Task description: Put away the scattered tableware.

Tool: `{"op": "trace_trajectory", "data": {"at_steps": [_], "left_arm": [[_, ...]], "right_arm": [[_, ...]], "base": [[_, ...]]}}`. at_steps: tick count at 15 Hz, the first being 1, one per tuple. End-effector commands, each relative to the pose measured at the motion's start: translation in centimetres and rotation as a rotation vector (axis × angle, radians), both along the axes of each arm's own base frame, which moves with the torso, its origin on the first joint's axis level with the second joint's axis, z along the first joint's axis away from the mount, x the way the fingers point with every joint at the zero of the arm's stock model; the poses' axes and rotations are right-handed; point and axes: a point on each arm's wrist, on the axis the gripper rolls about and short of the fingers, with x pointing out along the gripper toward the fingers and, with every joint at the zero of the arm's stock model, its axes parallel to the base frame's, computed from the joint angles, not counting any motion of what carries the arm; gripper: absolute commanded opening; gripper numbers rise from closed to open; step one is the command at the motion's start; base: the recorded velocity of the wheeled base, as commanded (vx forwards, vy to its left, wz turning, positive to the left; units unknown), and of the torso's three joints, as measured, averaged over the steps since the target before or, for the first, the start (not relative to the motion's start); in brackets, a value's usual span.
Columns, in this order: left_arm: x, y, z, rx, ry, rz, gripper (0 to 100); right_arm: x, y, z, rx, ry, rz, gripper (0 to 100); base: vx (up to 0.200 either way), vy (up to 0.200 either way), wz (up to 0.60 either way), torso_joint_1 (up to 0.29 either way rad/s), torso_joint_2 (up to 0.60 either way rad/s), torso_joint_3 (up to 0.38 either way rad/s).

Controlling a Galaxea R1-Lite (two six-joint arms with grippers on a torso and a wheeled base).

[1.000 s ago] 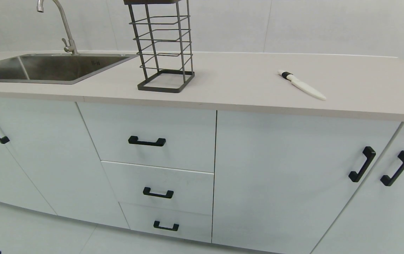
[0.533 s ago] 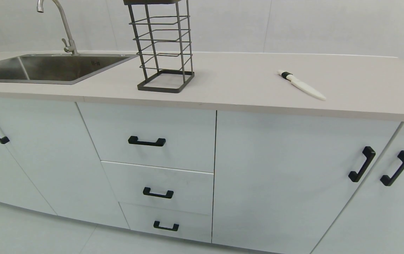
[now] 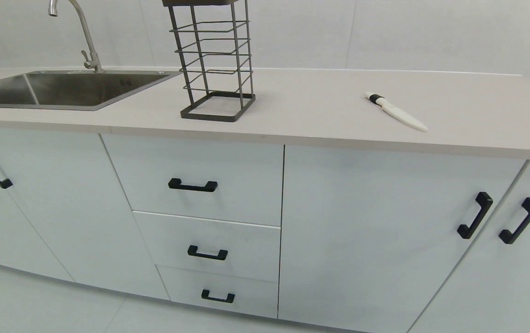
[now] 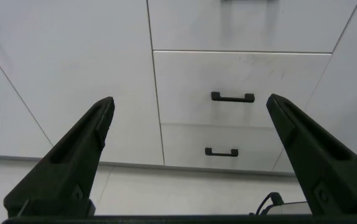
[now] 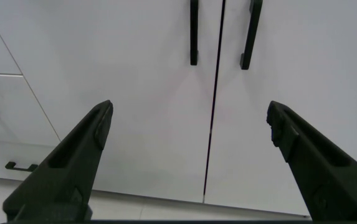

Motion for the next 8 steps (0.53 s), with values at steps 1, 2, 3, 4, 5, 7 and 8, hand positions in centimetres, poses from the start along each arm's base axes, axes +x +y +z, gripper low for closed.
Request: {"op": "trace_trajectory", "data": {"at_steps": [1,2,3,4,5,7,8], "left_arm": [[0.01,0.0,0.0,-0.005,0.002,0.0,100],[0.01,0.0,0.02,-0.005,0.0,0.002,100],[0.01,0.0,0.02,-0.005,0.0,0.002,100],[0.01,0.0,0.0,-0.004,0.002,0.002,100],[0.01,0.01,0.0,-0.005,0.002,0.003,100],[0.01,0.01,0.0,-0.005,0.002,0.003,100],[0.01,0.01,0.0,-0.005,0.002,0.003,100]], "right_arm": [[0.01,0.0,0.0,-0.001,0.001,0.0,100],[0.02,0.0,0.0,0.002,0.003,0.0,100],[0.01,0.0,0.0,0.002,0.001,0.0,100],[0.02,0.0,0.0,0.002,0.003,0.0,100],[0.02,0.0,0.0,0.002,0.003,0.0,100],[0.02,0.0,0.0,0.003,0.003,0.0,100],[0.02,0.0,0.0,0.002,0.003,-0.001,100]], "base": [[0.0,0.0,0.0,0.0,0.0,0.0],[0.2,0.0,0.0,-0.002,0.0,0.002],[0.2,0.0,0.0,0.002,0.0,0.002],[0.2,0.0,0.0,-0.007,0.0,0.007],[0.0,0.0,0.0,0.0,0.0,0.0],[0.0,0.0,-0.3,0.006,0.0,-0.004],[0.0,0.0,-0.6,0.002,0.0,0.002]]}}
